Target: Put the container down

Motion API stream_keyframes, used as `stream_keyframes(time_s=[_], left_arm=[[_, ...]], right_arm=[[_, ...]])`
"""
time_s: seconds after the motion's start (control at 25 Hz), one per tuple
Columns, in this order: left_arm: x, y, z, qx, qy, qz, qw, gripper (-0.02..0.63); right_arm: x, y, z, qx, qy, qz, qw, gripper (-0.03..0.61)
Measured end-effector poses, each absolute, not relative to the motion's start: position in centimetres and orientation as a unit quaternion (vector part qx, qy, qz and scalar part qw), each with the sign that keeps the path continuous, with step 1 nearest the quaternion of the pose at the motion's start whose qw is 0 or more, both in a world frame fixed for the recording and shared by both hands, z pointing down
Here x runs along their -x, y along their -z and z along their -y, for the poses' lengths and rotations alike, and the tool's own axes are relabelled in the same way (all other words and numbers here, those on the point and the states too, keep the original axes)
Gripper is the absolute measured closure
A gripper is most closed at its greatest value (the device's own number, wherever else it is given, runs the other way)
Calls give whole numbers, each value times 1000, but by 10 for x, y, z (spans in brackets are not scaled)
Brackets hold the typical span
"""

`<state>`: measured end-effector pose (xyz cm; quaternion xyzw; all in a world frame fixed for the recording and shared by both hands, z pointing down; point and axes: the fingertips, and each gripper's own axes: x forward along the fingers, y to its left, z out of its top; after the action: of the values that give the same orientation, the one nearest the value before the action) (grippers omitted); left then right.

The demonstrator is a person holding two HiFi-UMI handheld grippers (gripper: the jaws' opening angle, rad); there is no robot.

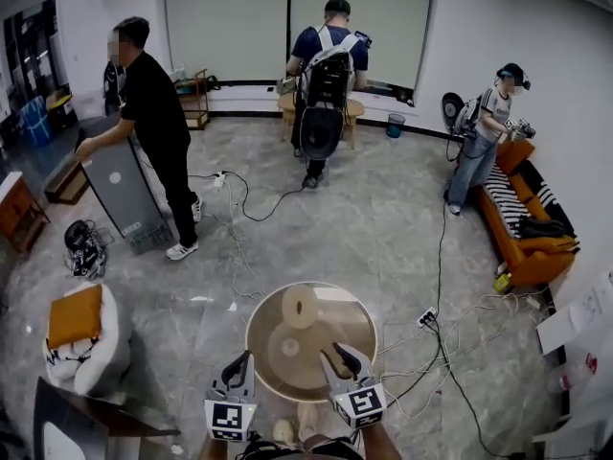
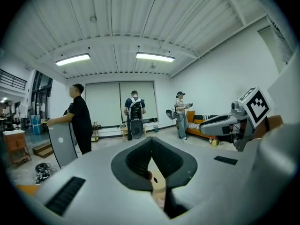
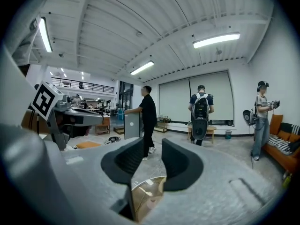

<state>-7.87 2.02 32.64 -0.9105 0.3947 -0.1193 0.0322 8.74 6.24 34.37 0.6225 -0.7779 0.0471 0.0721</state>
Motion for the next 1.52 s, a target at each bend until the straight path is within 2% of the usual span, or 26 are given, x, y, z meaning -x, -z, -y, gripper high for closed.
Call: stream_keyframes(time_s=[0.44,1.52], left_arm=[[103,-330,-66,916,121,-381,27,595],[115,-339,-62,919,124,-374,23,595]], right_arm=[[-78,-341,-131,-663,-42,743,77,577],[-64,-344,-126,-664,-32,742,82,578]])
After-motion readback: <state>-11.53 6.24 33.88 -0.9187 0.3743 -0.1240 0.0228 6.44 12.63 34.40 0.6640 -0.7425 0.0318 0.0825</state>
